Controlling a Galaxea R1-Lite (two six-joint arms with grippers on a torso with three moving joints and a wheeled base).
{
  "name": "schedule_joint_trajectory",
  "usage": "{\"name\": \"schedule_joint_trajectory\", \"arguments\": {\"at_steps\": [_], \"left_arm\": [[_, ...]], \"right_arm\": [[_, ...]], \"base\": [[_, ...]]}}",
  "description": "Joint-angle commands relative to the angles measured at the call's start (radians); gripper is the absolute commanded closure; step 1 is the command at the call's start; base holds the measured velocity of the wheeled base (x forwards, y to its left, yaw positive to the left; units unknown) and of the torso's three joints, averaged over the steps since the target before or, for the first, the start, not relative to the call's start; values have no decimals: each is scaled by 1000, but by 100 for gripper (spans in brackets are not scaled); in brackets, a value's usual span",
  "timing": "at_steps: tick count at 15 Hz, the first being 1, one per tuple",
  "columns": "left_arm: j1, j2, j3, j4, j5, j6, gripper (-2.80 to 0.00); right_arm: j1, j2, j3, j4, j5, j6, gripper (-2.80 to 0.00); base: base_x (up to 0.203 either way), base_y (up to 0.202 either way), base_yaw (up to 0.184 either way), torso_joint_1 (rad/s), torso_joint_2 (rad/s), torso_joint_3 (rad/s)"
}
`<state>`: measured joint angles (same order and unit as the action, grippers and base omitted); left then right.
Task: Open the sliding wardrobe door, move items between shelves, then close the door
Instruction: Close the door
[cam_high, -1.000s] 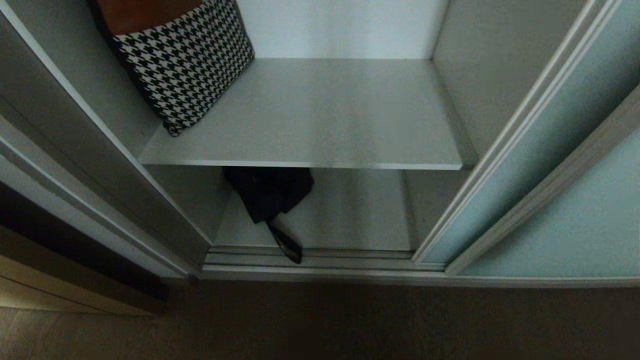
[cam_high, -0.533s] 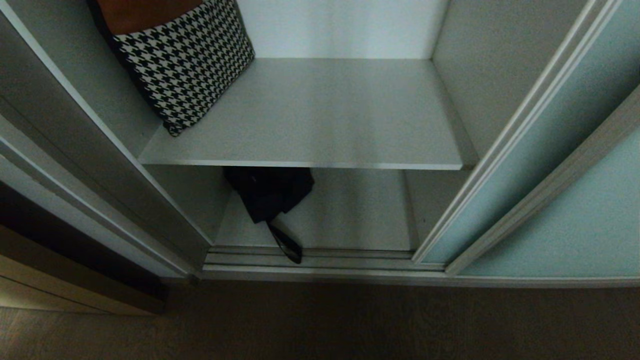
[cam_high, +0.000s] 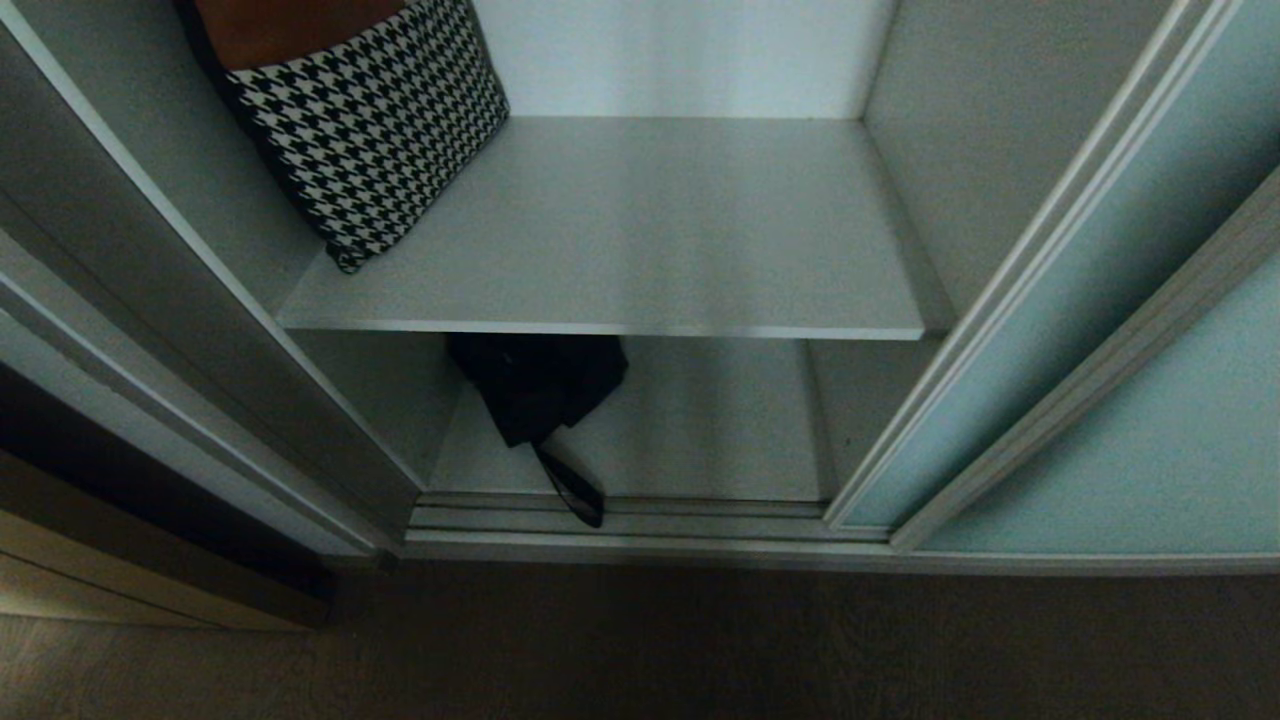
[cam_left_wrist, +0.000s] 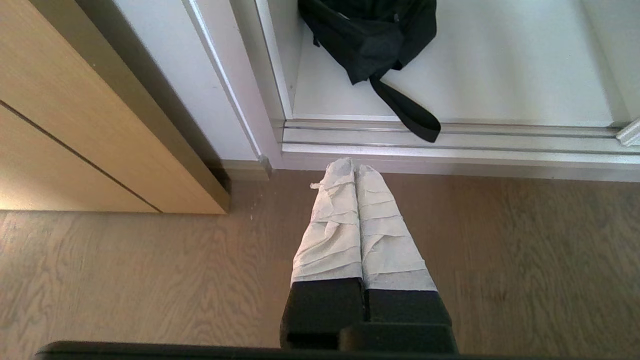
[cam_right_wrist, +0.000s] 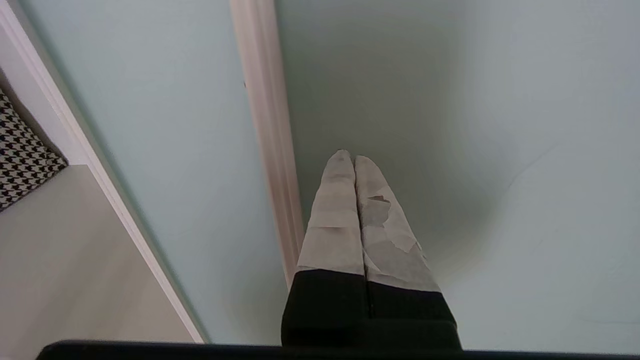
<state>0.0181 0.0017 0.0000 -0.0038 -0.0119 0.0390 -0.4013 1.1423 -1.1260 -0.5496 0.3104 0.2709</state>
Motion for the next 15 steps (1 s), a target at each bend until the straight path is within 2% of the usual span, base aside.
{"name": "schedule_joint_trajectory", "arguments": {"at_steps": [1, 5, 10, 15], "left_arm": [[0, 1, 0, -1, 0, 1, 0], [0, 1, 0, -1, 0, 1, 0], [0, 1, 0, -1, 0, 1, 0], [0, 1, 0, -1, 0, 1, 0]], "right_arm": [[15, 11, 12, -9, 1, 5, 0], [52, -8, 23, -4, 2, 2, 0], [195, -29, 48, 13, -1, -8, 0], [298, -25, 40, 57, 7, -11, 0]], "base": [[0, 0, 0, 0, 0, 0], [0, 0, 0, 0, 0, 0], [0, 0, 0, 0, 0, 0], [0, 0, 0, 0, 0, 0]]}}
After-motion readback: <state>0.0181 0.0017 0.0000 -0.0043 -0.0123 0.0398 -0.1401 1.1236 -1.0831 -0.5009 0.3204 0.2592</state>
